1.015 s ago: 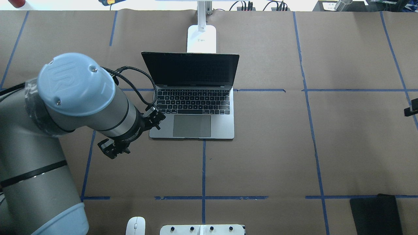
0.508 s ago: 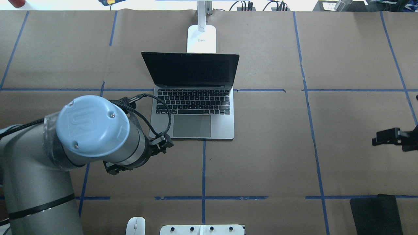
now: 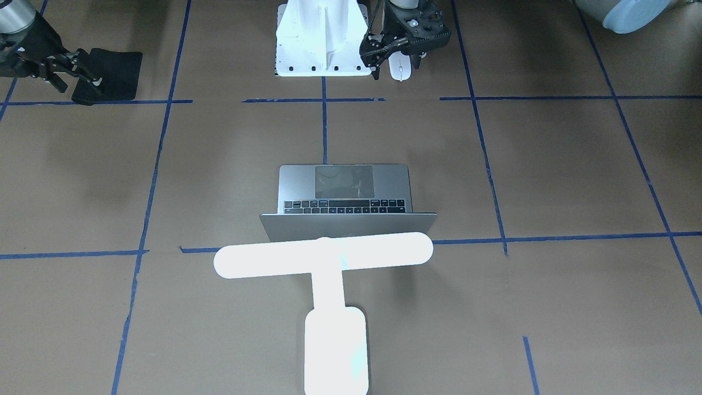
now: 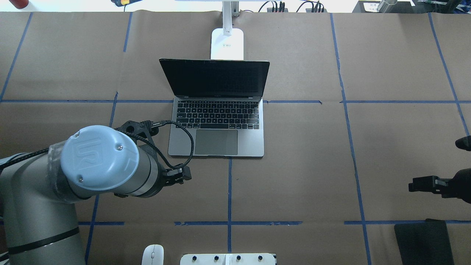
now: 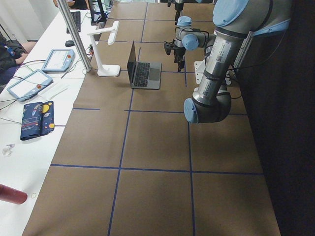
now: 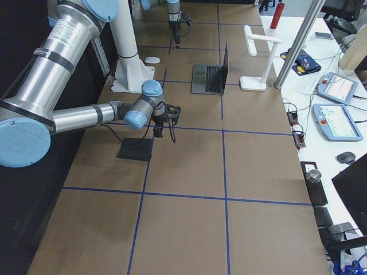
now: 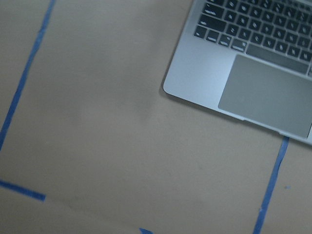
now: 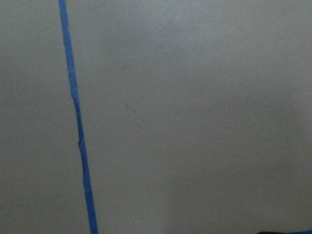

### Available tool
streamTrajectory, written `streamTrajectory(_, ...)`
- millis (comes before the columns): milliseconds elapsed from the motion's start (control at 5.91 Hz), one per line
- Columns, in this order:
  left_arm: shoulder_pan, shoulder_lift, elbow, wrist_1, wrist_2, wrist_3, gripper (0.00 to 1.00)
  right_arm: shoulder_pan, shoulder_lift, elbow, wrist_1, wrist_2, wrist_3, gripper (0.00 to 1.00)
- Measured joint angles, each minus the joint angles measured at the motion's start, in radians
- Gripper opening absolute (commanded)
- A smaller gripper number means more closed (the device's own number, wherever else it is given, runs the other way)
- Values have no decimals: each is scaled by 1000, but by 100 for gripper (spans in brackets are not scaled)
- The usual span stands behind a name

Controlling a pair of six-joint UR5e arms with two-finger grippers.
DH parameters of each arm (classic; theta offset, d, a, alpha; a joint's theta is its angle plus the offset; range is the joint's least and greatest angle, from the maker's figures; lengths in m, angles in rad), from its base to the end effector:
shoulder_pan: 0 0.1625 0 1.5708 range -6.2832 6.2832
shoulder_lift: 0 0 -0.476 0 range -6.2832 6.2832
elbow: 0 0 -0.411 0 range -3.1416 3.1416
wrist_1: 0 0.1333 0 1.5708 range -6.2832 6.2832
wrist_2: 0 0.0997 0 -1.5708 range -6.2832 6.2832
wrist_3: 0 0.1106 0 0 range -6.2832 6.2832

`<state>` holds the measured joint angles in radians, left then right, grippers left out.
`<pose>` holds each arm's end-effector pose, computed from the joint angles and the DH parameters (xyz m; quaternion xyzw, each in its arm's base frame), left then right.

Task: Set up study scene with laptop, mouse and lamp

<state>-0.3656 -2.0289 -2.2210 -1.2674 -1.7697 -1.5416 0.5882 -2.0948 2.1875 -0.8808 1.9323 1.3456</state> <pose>0.4655 -0.2975 0.2249 -0.0131 0.4001 -0.1149 0.9091 -0.2096 -0.2530 0.5396 -0.0042 -0.4103 0.0967 0.9068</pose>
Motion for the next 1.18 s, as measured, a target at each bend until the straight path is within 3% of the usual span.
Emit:
streamTrajectory(169,1,76,-24,-86,-4,45,100,-80,-19,0,8,-69,57,100)
streamTrajectory(508,8,123,-46,-122,-6,77,100,-279,-63,-1,14,-224,208,100)
streamTrajectory(677,9,126,-48,-123,-7,79,100,-338,-99,-19,74,-250,238,100)
streamTrajectory(1015,10,126,-54,-123,-7,77,100,-382,-181,-138,322,-265,245,100)
streamTrajectory(1185,11,126,-58,-122,-7,76,100,-393,-190,-172,356,-269,246,100)
